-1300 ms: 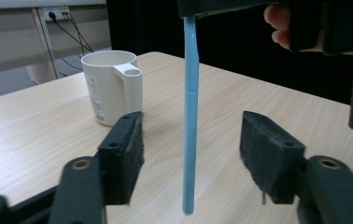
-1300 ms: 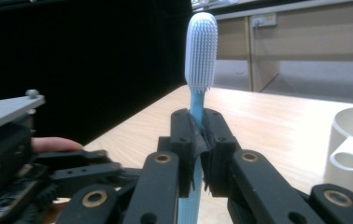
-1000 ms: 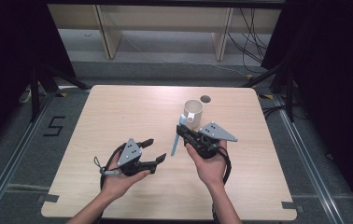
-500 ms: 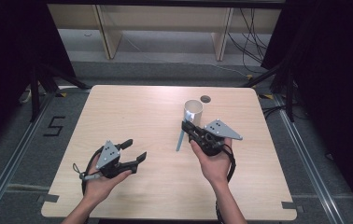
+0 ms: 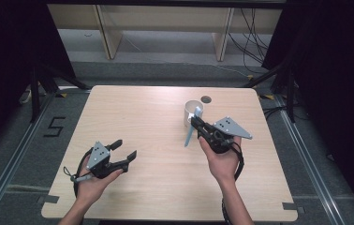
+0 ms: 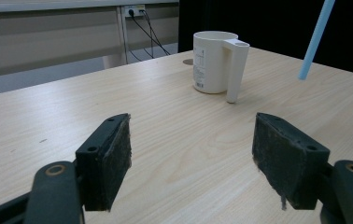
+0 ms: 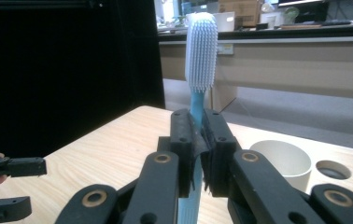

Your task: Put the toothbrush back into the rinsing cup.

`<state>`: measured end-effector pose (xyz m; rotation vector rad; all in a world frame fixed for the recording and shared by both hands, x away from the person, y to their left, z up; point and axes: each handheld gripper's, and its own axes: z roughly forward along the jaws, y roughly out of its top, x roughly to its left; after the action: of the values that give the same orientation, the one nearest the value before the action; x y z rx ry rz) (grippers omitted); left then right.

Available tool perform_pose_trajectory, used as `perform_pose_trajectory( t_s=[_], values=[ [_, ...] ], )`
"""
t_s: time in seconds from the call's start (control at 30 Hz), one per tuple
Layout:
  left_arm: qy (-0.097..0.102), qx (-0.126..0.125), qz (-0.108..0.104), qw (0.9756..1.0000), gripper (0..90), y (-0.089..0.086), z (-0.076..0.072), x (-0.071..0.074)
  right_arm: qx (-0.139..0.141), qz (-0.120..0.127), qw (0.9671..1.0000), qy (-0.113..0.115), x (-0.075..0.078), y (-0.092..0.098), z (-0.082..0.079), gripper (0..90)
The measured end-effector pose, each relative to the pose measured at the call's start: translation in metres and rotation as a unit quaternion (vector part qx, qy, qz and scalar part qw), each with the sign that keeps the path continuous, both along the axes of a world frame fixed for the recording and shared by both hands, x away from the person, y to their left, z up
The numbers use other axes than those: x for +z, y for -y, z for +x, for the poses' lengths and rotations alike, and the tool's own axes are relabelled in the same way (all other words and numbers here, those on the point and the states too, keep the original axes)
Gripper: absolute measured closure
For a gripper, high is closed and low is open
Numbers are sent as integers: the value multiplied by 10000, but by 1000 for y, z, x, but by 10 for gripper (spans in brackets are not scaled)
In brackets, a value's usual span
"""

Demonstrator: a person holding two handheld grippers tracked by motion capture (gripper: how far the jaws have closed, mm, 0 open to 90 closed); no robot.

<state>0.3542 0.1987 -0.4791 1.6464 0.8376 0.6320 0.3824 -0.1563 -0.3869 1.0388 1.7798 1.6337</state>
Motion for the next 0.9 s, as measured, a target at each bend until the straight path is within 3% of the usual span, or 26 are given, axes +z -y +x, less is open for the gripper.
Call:
perform_pose_trajectory(
  t_s=[0.23, 0.57, 0.9],
  values=[
    [24, 21, -41, 10000, 276, -2, -3, -1, -155, -89, 9996, 213, 7, 3, -2, 846],
    [-1, 153, -190, 9997, 277, -9, -3, -9, -308, -75, 9991, 297, 19, 5, 0, 845],
    [-46, 180, -193, 9996, 277, -10, 0, -12, -409, -88, 9982, 427, 31, 9, 9, 844]
  ],
)
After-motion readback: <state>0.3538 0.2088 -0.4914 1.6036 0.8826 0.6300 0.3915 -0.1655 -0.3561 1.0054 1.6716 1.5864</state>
